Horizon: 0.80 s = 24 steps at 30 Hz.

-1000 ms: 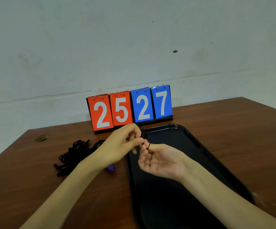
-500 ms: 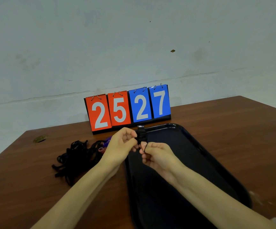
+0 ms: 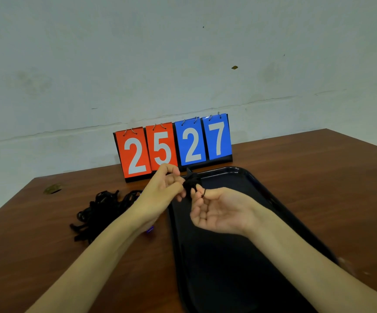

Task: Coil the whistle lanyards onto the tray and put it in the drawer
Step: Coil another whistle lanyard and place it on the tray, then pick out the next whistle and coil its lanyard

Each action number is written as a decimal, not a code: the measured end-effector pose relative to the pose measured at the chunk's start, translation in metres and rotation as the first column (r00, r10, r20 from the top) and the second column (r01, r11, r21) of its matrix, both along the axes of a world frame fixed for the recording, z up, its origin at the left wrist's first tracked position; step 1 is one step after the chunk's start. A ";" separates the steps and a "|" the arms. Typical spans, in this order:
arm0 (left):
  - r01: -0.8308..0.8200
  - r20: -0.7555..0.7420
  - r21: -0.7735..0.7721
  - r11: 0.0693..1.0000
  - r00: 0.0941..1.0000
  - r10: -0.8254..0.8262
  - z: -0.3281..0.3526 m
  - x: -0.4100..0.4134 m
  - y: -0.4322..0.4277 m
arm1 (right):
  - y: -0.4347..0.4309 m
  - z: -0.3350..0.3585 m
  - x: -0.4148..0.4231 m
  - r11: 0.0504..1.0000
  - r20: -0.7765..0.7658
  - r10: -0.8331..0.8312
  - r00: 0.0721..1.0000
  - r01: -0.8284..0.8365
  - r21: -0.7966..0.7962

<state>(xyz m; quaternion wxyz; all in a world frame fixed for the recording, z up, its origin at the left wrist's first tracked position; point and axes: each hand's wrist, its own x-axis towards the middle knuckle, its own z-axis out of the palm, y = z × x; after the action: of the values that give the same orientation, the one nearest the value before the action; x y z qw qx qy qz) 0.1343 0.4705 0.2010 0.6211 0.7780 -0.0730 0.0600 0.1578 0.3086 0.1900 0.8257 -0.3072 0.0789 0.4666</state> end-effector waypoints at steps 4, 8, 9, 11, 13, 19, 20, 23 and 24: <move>0.189 -0.056 -0.182 0.965 0.978 -0.202 0.014 -0.001 0.013 | -0.007 0.003 0.004 0.978 -0.034 0.145 0.989 -0.138 0.159; 0.220 -0.049 -0.366 0.904 0.966 -0.255 0.016 -0.001 0.015 | -0.009 0.004 0.006 0.972 0.062 0.185 0.981 -0.192 0.134; 0.189 -0.048 -0.409 0.893 0.972 -0.228 0.015 0.000 0.014 | -0.010 0.006 0.007 0.990 0.158 0.139 0.978 -0.143 0.014; 0.108 -0.044 -0.352 0.930 0.990 -0.132 0.013 0.003 0.016 | -0.014 0.010 0.011 0.954 0.464 0.038 0.885 0.106 -0.281; 0.023 -0.046 -0.153 0.988 0.998 -0.030 0.009 0.006 0.022 | -0.017 0.015 0.018 0.794 0.716 0.052 0.696 0.406 -0.452; -0.179 0.002 0.344 0.922 0.982 0.190 -0.016 0.017 0.037 | -0.019 -0.014 0.056 0.183 0.753 0.466 0.465 0.782 -0.596; -0.187 0.023 0.401 0.896 0.981 0.195 -0.020 0.018 0.039 | -0.017 -0.019 0.061 0.124 0.719 0.523 0.458 0.794 -0.596; -0.206 0.067 0.501 0.841 0.978 0.200 -0.027 0.022 0.047 | -0.009 -0.030 0.074 0.005 0.661 0.604 0.446 0.827 -0.562; -0.217 0.077 0.510 0.832 0.975 0.207 -0.028 0.023 0.050 | -0.006 -0.032 0.077 -0.027 0.652 0.617 0.440 0.841 -0.541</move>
<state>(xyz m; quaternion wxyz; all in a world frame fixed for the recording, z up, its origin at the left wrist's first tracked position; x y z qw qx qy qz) 0.1570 0.5203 0.1731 0.3789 0.9184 -0.0058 0.1139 0.2344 0.3029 0.1582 0.2667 -0.9590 -0.0223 -0.0933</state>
